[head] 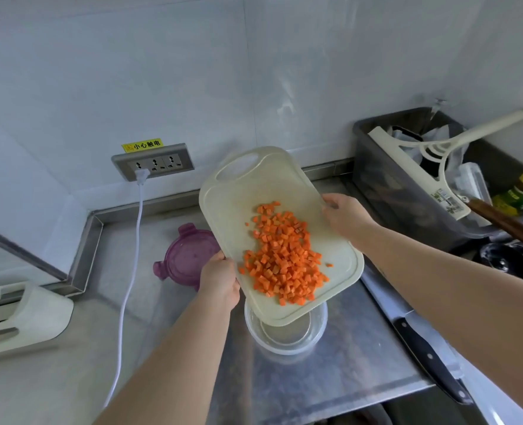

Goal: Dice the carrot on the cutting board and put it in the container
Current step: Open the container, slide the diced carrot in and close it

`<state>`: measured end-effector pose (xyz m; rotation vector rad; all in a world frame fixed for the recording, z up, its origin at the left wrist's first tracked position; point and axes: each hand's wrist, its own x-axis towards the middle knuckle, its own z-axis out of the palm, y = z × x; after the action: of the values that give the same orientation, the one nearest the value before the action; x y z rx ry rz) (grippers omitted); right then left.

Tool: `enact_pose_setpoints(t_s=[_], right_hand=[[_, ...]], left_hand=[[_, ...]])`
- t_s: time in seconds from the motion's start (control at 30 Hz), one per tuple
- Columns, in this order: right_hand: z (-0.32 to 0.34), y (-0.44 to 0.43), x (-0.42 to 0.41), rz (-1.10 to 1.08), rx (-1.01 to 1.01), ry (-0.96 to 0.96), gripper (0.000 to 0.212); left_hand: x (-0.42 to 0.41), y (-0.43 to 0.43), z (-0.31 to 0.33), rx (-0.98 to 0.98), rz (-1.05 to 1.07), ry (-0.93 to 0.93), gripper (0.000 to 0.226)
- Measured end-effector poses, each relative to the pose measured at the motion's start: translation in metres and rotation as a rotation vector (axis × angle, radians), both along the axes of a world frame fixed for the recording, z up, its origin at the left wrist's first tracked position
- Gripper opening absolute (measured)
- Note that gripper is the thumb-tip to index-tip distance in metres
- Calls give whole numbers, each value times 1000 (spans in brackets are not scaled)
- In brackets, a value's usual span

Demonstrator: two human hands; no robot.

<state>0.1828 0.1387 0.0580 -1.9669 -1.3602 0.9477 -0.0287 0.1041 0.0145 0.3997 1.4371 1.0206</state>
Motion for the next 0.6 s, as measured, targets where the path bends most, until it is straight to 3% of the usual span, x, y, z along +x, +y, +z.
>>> enact_pose_setpoints(t_s=[0.13,0.33,0.5,0.6], right_hand=[[-8,-27,-1,33,238,-190,24],[-33,-65,-13,218,38,-299,30],[-36,-75,-34,300,6,-232,47],[-43,-88,-42,367,-7,-229,45]], left_hand=[[0,-2,-6,-15,108,11,38],[4,-12,-8,41,194,-48,43],[11,-21,-3,30,310,-87,37],[14,-22,-3,53,357,-101,39]])
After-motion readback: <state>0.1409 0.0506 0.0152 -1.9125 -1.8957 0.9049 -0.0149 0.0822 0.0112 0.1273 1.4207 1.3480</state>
